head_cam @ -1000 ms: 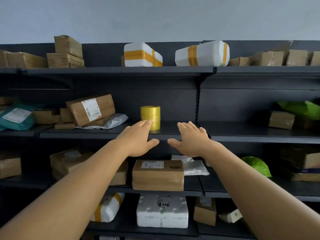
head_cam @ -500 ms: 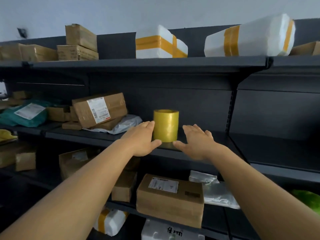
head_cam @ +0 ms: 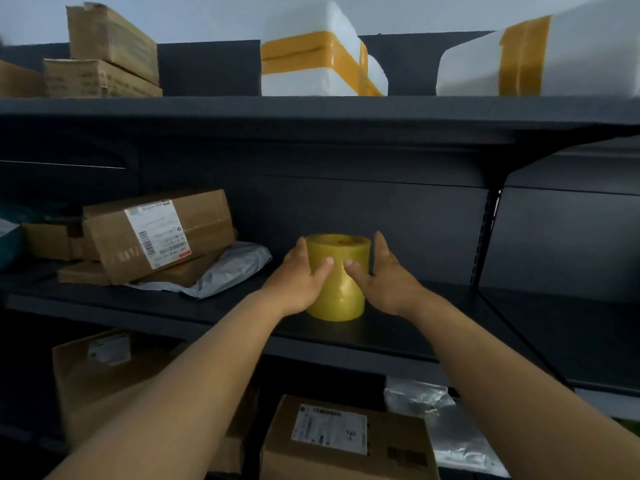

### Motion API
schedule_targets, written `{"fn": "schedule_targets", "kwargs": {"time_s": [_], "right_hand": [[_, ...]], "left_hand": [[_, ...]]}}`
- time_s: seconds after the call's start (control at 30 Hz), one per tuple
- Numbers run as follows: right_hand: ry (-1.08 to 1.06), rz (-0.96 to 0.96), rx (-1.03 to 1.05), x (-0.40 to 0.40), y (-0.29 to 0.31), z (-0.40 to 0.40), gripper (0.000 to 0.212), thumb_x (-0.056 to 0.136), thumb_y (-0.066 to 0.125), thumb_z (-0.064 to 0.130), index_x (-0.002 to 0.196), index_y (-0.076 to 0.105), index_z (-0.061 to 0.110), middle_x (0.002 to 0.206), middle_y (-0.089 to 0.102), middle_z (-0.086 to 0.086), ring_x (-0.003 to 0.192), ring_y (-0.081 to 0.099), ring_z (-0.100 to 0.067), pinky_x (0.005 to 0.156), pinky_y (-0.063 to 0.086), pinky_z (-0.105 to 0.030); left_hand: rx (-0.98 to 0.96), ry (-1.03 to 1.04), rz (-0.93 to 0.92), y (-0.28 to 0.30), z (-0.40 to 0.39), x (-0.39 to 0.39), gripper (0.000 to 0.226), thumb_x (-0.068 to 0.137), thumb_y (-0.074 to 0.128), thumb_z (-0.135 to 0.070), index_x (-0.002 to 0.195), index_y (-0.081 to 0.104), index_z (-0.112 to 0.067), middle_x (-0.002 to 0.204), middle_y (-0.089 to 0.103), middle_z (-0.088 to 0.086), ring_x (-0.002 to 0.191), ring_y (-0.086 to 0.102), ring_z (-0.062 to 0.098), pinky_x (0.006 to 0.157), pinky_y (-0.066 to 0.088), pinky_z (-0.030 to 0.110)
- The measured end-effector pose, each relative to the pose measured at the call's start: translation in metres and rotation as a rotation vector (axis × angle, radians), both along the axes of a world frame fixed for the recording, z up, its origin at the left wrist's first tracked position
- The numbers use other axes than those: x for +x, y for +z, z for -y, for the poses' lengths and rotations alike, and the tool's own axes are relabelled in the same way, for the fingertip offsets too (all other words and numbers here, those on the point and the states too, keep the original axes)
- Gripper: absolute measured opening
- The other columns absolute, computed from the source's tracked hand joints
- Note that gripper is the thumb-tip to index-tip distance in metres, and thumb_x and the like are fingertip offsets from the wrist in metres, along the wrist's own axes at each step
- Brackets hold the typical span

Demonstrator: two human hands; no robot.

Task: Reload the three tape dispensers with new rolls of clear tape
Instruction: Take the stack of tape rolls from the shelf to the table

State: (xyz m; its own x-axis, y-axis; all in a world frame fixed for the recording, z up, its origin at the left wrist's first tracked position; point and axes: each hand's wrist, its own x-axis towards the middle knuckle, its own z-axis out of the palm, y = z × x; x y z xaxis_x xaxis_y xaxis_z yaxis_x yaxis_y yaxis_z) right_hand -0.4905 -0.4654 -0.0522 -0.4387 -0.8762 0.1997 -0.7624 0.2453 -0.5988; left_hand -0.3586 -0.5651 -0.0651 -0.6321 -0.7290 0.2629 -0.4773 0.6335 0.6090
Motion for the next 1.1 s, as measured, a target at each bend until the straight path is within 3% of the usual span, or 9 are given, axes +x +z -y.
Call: {"fn": "schedule_targets", "kwargs": {"time_s": [0.1,0.23,0.43,0.53,0.8,0.93,1.1], "right_hand": [[-0.027,0.120,-0.068,-0.002,-0.005,0.022,0.095,0.089,0.039,0.065,0.147,-0.025,0.025,0.162,0.001,-0.008,0.146,0.019,-0.027,0.113,0.026,-0.039],[-0.056,0.259,-0.144,-0.002,-0.016,0.044,0.100,0.084,0.039,0.072,0.146,-0.026,0.029,0.161,0.008,-0.009,0.144,0.023,-0.026,0.114,0.029,-0.041],[-0.105,0.468,-0.267,-0.001,-0.029,0.056,0.107,0.071,0.048,0.079,0.148,-0.015,0.039,0.155,0.025,-0.007,0.135,0.038,-0.030,0.107,0.039,-0.045],[-0.083,0.543,-0.294,-0.002,-0.031,0.056,0.106,0.070,0.052,0.077,0.149,-0.009,0.041,0.147,0.038,-0.005,0.128,0.044,-0.027,0.101,0.043,-0.041],[-0.067,0.580,-0.373,0.003,-0.031,0.041,0.112,0.057,0.058,0.080,0.149,0.005,0.045,0.143,0.044,0.001,0.124,0.049,-0.023,0.100,0.047,-0.043],[-0.069,0.503,-0.412,0.007,-0.031,0.021,0.111,0.056,0.055,0.080,0.148,0.001,0.049,0.145,0.042,0.002,0.126,0.048,-0.024,0.100,0.047,-0.042],[-0.048,0.499,-0.462,0.010,-0.029,-0.014,0.104,0.063,0.059,0.075,0.148,0.006,0.048,0.144,0.045,0.004,0.125,0.049,-0.022,0.099,0.047,-0.041]], "left_hand": [[0.057,-0.016,-0.079,-0.003,0.014,-0.015,0.082,0.094,0.027,-0.060,0.151,-0.015,-0.018,0.162,-0.001,0.005,0.146,0.016,0.021,0.111,0.022,0.030],[0.198,-0.009,-0.217,-0.008,0.030,-0.029,0.087,0.091,0.028,-0.065,0.150,-0.017,-0.021,0.161,0.007,0.008,0.144,0.024,0.025,0.111,0.029,0.035],[0.385,-0.056,-0.388,-0.016,0.033,-0.036,0.082,0.088,0.032,-0.067,0.152,-0.005,-0.030,0.153,0.031,0.003,0.133,0.040,0.023,0.101,0.035,0.031],[0.422,-0.035,-0.453,-0.021,0.031,-0.036,0.082,0.084,0.035,-0.071,0.151,0.004,-0.035,0.150,0.038,0.001,0.129,0.044,0.022,0.101,0.039,0.034],[0.443,0.024,-0.610,-0.024,0.007,-0.033,0.081,0.084,0.045,-0.067,0.150,0.007,-0.039,0.149,0.037,-0.005,0.124,0.046,0.016,0.093,0.038,0.029],[0.369,0.028,-0.668,-0.026,-0.014,-0.031,0.076,0.085,0.048,-0.064,0.148,0.009,-0.046,0.143,0.043,-0.006,0.112,0.050,0.012,0.097,0.044,0.033],[0.387,0.035,-0.706,-0.024,-0.051,-0.027,0.075,0.083,0.050,-0.065,0.146,0.011,-0.050,0.143,0.046,-0.006,0.119,0.053,0.016,0.100,0.046,0.039]]}}
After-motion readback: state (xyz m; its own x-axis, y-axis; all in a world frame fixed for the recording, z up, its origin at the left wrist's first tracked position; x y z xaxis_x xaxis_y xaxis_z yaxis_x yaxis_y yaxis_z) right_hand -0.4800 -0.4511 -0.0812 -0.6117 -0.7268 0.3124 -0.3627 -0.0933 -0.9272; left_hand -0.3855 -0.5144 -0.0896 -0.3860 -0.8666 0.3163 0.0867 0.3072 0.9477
